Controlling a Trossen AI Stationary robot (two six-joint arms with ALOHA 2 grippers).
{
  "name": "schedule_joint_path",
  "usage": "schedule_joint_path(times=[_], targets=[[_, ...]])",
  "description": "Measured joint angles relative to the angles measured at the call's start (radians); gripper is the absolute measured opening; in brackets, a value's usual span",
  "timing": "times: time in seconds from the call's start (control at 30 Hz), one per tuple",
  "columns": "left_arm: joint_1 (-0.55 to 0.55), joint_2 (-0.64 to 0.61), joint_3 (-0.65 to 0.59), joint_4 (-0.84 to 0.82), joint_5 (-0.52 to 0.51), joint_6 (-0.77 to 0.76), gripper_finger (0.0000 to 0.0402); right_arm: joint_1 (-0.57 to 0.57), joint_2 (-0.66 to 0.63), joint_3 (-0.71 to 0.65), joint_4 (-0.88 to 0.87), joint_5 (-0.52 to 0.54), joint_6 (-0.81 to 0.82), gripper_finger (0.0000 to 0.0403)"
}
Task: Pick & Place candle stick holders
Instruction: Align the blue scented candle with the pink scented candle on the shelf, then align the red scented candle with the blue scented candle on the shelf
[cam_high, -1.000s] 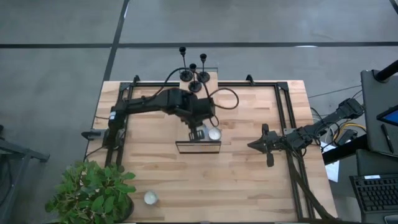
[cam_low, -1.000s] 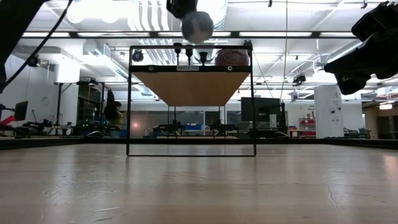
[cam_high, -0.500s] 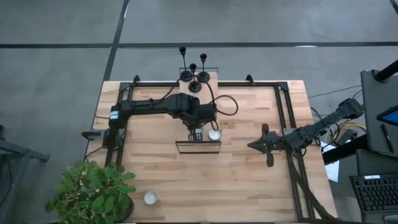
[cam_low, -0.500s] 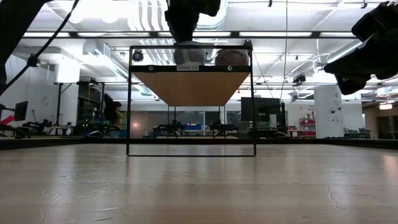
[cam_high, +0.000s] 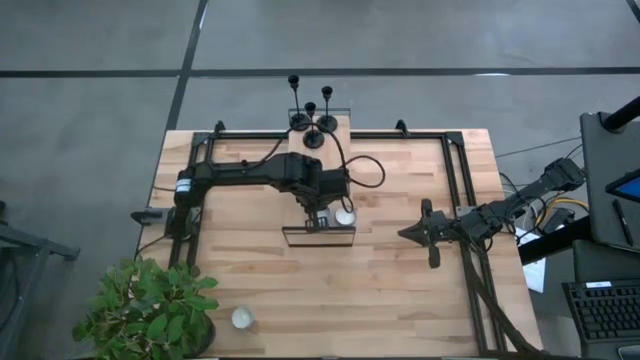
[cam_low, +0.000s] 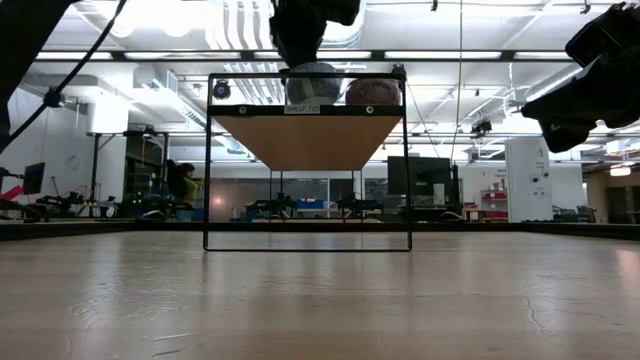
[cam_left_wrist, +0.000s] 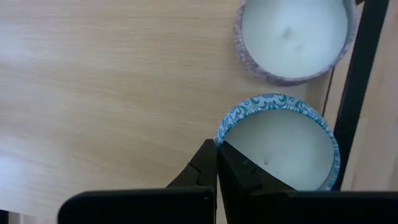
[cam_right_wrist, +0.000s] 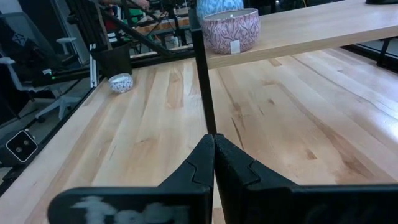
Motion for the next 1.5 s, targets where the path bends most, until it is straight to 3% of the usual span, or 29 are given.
schedule_joint_path(times=[0.83,1.27,1.5], targets=[[-0.008,0.0,-0.057,0.044,-0.001,-0.02,0.0003,0.0,0.0,0.0,0.0,0.0,0.0,0.0008],[-0.015,0.0,-0.057,0.044,-0.032,-0.041,0.0063,0.0,0.0,-0.007,0.0,0.0,0.0,0.0008],[-0.019,0.0,-0.043,0.033,-0.034,-0.04,0.0073,0.0,0.0,-0.008,0.0,0.0,0.0,0.0008]])
